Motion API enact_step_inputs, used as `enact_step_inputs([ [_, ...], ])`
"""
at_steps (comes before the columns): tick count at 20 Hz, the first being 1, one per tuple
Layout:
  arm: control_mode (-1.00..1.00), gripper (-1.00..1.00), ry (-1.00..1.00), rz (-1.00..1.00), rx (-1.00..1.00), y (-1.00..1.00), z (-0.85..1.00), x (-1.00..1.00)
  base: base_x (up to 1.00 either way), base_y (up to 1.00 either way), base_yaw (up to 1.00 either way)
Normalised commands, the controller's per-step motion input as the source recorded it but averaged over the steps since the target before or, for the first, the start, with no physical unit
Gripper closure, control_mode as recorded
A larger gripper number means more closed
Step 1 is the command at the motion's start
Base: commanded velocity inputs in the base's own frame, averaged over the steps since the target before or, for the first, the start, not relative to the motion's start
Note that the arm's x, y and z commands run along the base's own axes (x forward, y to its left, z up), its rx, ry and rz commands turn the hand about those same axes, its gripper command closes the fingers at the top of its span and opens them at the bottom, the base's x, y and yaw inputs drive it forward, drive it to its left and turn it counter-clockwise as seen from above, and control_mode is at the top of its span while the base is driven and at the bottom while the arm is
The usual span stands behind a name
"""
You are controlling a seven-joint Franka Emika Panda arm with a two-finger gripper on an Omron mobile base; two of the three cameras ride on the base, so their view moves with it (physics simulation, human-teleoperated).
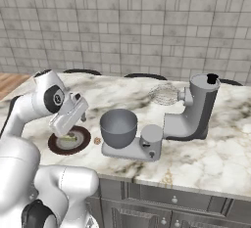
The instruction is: Add butter and sugar cubes to the stand mixer bowl and then turn on the stand mixer to begin making frosting.
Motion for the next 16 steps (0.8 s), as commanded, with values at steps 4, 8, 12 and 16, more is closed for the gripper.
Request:
enact_step_inputs([
  [4, -1.00, -1.00, 0.06, 0.03, 0.00, 0.00, -0.36, 0.01, 0.00, 0.00, 0.00],
  [8, -1.00, -1.00, 0.05, 0.04, 0.00, 0.00, -0.31, 0.03, 0.00, 0.00, 0.00],
  [12, -1.00, -1.00, 0.03, 0.04, 0.00, 0.00, -0.35, 0.13, 0.00, 0.00, 0.00],
  [16, -1.00, -1.00, 0.01, 0.03, 0.00, -0.04, -0.34, 0.22, 0.00, 0.00, 0.00],
])
